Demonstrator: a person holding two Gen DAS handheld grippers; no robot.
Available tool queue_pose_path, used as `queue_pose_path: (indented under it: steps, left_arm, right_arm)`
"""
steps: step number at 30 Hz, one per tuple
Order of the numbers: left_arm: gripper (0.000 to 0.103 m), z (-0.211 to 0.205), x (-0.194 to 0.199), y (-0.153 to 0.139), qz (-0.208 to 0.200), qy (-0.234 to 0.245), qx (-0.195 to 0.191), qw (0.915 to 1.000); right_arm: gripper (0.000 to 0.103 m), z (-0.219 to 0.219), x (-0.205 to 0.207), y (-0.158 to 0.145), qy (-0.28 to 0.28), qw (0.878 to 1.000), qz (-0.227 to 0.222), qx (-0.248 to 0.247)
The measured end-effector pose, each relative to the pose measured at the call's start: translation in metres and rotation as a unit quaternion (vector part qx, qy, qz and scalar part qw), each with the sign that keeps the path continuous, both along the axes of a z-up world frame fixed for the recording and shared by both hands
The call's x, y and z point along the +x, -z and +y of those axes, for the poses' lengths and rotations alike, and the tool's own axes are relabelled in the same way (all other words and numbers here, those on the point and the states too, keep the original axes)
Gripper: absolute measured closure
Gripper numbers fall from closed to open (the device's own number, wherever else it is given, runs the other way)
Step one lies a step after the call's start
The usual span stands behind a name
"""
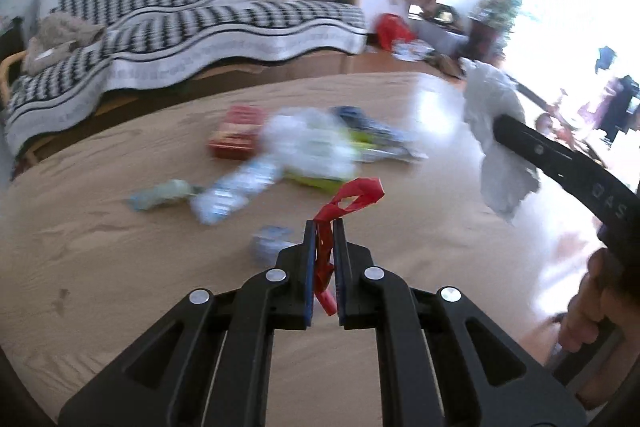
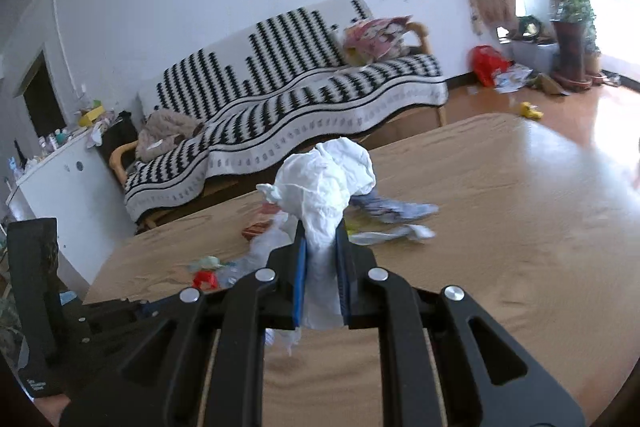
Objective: Collect trash
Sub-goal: 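Carry the red ribbon in the left gripper while the right gripper carries white tissue over the bin, then open both grippers to drop the ribbon and tissue into the bin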
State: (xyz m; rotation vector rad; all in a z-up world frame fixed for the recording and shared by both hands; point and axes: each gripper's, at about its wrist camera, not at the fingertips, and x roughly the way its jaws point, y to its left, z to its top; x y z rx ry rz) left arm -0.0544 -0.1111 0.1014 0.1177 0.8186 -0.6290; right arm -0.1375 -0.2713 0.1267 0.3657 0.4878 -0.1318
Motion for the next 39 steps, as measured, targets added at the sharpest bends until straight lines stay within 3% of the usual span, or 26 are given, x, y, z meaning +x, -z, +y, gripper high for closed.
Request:
queue_pose_path:
  steps: [5, 9, 11, 14, 16, 18, 23, 30, 35, 36, 37, 38, 39]
  left_arm:
    - [0.096, -0.057, -0.072, -0.013, 0.027, 0.078, -0.035, 0.9960]
    - [0.096, -0.108, -0.130, 0.009, 0.076, 0.146, -0.026, 0.9860]
    - [0.096, -0.127, -0.149, 0.033, 0.103, 0.158, -0.017, 0.9820]
    - [0.096, -0.156, -0.169, 0.082, 0.151, 0.162, 0.008, 0.9750]
    - [0.096, -0.173, -0.187, 0.110, 0.133, 0.178, 0.049, 0.9737]
    - [0.096, -0.188, -0.201, 0.140, 0.147, 0.201, 0.081, 0.9651]
    - [0.096, -0.205, -0.211, 0.161, 0.146, 0.232, 0.125, 0.9535]
    - [0.096, -0.197, -0.198, 0.171, 0.180, 0.214, 0.121, 0.9524]
    - [0.096, -0.201, -0.199, 0.172, 0.170, 0.219, 0.128, 0.9522]
    - [0.091, -0.203, -0.199, 0.172, 0.166, 0.218, 0.130, 0.9528]
    - [0.082, -0.204, -0.200, 0.173, 0.165, 0.217, 0.133, 0.9527]
    - [0.041, -0.203, -0.203, 0.173, 0.168, 0.217, 0.132, 0.9525]
    - [0.005, -0.202, -0.204, 0.172, 0.163, 0.212, 0.128, 0.9551]
  right_arm:
    - [0.089, -0.043, -0.087, -0.017, 0.041, 0.999, -0.010, 0.005]
    - [0.089, -0.073, -0.158, -0.014, 0.071, 0.997, -0.009, 0.013]
    - [0.089, -0.086, -0.180, 0.001, 0.086, 0.996, 0.008, 0.028]
    - [0.089, -0.103, -0.208, 0.056, 0.122, 0.988, 0.074, 0.063]
    - [0.089, -0.106, -0.220, 0.091, 0.137, 0.981, 0.110, 0.077]
    - [0.089, -0.110, -0.230, 0.127, 0.145, 0.974, 0.141, 0.104]
    - [0.089, -0.127, -0.239, 0.186, 0.155, 0.954, 0.193, 0.168]
    - [0.089, -0.136, -0.238, 0.196, 0.155, 0.951, 0.195, 0.181]
    - [0.089, -0.137, -0.236, 0.197, 0.157, 0.948, 0.197, 0.195]
    - [0.087, -0.138, -0.236, 0.197, 0.157, 0.947, 0.193, 0.201]
    - [0.070, -0.140, -0.235, 0.197, 0.158, 0.946, 0.193, 0.207]
    - [0.034, -0.141, -0.236, 0.197, 0.161, 0.945, 0.192, 0.212]
    - [0.019, -0.143, -0.239, 0.195, 0.167, 0.944, 0.183, 0.216]
